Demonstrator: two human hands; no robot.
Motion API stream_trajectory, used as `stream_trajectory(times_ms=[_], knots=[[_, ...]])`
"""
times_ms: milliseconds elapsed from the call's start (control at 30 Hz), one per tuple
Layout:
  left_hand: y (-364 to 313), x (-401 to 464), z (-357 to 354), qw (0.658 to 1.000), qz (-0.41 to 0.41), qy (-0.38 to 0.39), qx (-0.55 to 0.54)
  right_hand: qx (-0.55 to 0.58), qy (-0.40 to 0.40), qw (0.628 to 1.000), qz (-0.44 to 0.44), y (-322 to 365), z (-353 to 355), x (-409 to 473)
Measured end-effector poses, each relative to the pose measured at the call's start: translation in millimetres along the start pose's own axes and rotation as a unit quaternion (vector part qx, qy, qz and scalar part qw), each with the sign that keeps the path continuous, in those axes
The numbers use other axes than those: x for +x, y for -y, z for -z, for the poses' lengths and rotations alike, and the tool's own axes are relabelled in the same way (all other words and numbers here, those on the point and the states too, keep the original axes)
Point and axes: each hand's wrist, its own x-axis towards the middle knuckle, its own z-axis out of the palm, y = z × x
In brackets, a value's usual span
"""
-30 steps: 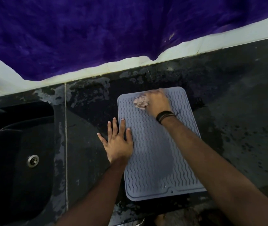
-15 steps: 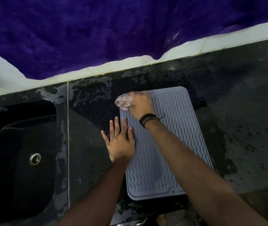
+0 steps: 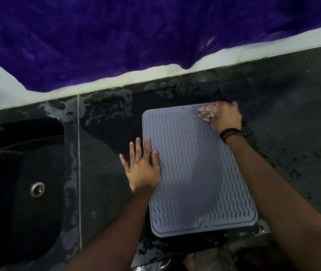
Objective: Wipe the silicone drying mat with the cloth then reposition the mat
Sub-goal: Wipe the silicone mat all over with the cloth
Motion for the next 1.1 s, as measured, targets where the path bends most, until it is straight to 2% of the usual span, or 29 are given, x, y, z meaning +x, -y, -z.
stream_trajectory(times_ms=[67,167,233,333,533,700,767,833,933,1100], knots=[[-0.5,0.8,-0.3,1.0,0.001,0.003,0.001,0.004,0.005,0.999,-0.033,-9.7,7.7,0.8],[-0.6,0.6,-0.6,1.0,0.001,-0.001,-0.001,0.03,-0.016,0.999,-0.043,13.6,8.8,-13.7],[-0.7,0.2,-0.4,1.0,0.002,-0.006,-0.008,0.065,-0.018,0.998,0.017,39.1,-0.3,-38.0],[-0.1,-0.5,-0.5,1.0,-0.003,-0.014,-0.008,0.07,0.048,0.991,0.101,54.4,-17.1,-73.3],[0.9,0.2,-4.3,1.0,0.002,-0.014,-0.005,0.038,0.01,0.998,0.041,4.1,-9.2,-50.4],[0.1,0.3,-3.0,1.0,0.0,-0.016,-0.002,0.048,-0.014,0.999,-0.019,21.6,-14.2,-28.6],[0.4,0.1,-2.3,1.0,-0.001,-0.012,-0.002,0.061,-0.015,0.998,0.01,49.5,-17.4,-28.1],[-0.4,0.2,-1.1,1.0,-0.001,-0.012,-0.002,0.079,-0.001,0.993,0.086,86.5,-24.5,-38.4],[-1.2,-0.2,-0.2,1.0,0.0,-0.014,0.004,0.095,0.06,0.98,0.163,131.2,-38.4,-57.4],[-0.6,0.5,-1.4,1.0,0.003,-0.011,0.008,0.035,0.086,0.982,0.163,132.9,-39.8,-34.6]])
